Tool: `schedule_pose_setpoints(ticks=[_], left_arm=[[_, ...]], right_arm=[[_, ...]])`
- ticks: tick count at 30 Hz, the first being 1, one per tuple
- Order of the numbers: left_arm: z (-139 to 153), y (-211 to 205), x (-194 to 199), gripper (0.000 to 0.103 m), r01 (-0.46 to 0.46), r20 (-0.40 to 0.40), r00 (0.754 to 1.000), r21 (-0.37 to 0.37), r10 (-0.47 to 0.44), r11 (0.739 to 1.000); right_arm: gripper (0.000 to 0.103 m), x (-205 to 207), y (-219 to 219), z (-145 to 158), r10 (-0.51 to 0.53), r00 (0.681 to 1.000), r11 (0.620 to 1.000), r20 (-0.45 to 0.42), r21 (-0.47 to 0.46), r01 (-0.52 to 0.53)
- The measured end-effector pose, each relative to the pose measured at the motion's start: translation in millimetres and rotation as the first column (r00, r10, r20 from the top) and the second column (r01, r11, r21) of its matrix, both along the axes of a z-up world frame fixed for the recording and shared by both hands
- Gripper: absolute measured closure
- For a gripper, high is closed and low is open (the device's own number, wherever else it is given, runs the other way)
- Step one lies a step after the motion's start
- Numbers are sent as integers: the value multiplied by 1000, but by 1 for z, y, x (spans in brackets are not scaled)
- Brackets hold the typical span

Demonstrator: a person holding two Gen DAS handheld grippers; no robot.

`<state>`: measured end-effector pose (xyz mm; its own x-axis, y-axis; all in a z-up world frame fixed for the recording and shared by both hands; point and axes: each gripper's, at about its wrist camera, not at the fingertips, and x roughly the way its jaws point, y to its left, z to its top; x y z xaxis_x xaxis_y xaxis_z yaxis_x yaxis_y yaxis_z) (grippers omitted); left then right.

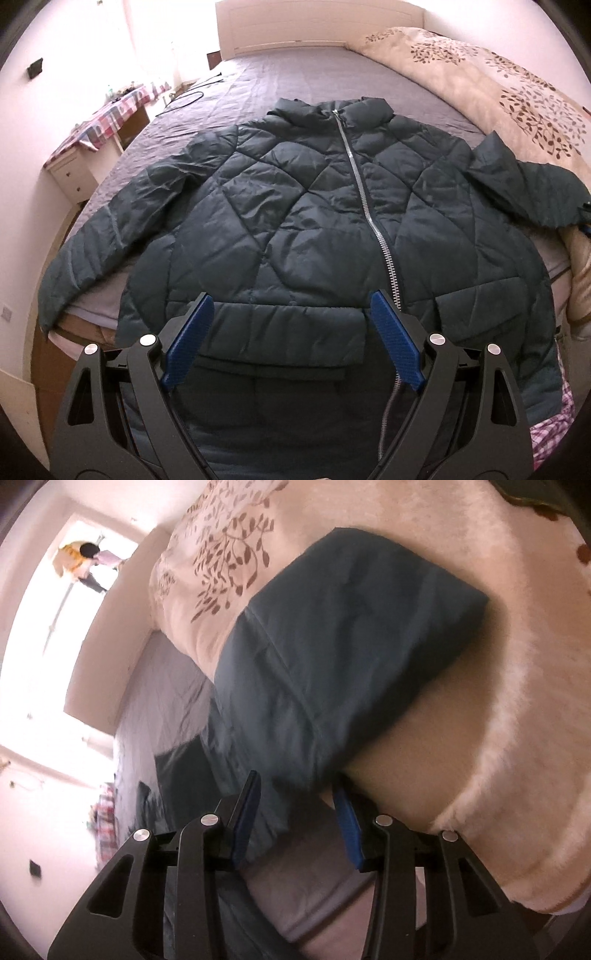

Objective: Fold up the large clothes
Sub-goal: 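Grasp the jacket sleeve lying on the duvet with the right gripper, then carry the sleeve across the jacket front toward the zipper with the right gripper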

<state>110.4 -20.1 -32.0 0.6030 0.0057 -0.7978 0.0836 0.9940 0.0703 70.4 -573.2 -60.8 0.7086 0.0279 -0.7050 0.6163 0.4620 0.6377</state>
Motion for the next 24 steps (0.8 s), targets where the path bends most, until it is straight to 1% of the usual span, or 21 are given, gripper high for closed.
schedule_pose_setpoints(ticks=[1,4,5,6,7,8,10,13,14,16,18,19,21,24], left_arm=[[0,1,0,17,-2,-1,1000,-2,2,1000],[-2,4,0,17,-10,-3,1000,-12,10,1000],[-2,6,1,17,-13,-5,1000,-17,13,1000],[-3,7,1,17,-16,-5,1000,-22,15,1000],[-3,9,1,17,-19,-7,1000,-28,19,999],[-3,11,0,17,-22,-7,1000,-33,21,999],[-1,15,-2,17,-29,1,1000,-46,30,999],[1,23,-4,17,-39,17,999,-60,40,997],[2,26,-5,17,-44,23,999,-67,45,997],[3,32,-5,17,-54,32,998,-79,56,995],[4,40,-5,17,-66,40,997,-95,70,993],[5,44,-5,17,-73,46,996,-103,78,992],[6,52,-6,17,-87,56,994,-117,94,989],[8,66,-7,17,-112,71,990,-138,123,984]], right_arm=[[60,-2,1,1,-5,1000,1000,24,3,5],[60,-1,1,5,-17,999,1000,40,-10,17],[65,-1,1,7,-22,999,999,37,-22,23],[76,2,0,9,-28,999,998,26,-46,29],[91,4,-1,13,-31,999,996,16,-78,33],[95,7,-1,16,-28,999,995,16,-94,29],[97,14,2,27,-28,1000,990,15,-138,30],[97,29,27,59,42,998,966,54,-257,-27],[98,36,43,75,87,994,945,65,-323,-62],[98,48,74,100,174,981,899,83,-421,-123],[98,63,118,129,295,950,828,102,-524,-201],[98,68,134,137,338,935,802,106,-553,-228],[98,88,190,157,477,873,715,100,-622,-319],[98,113,263,166,631,774,588,55,-685,-430]])
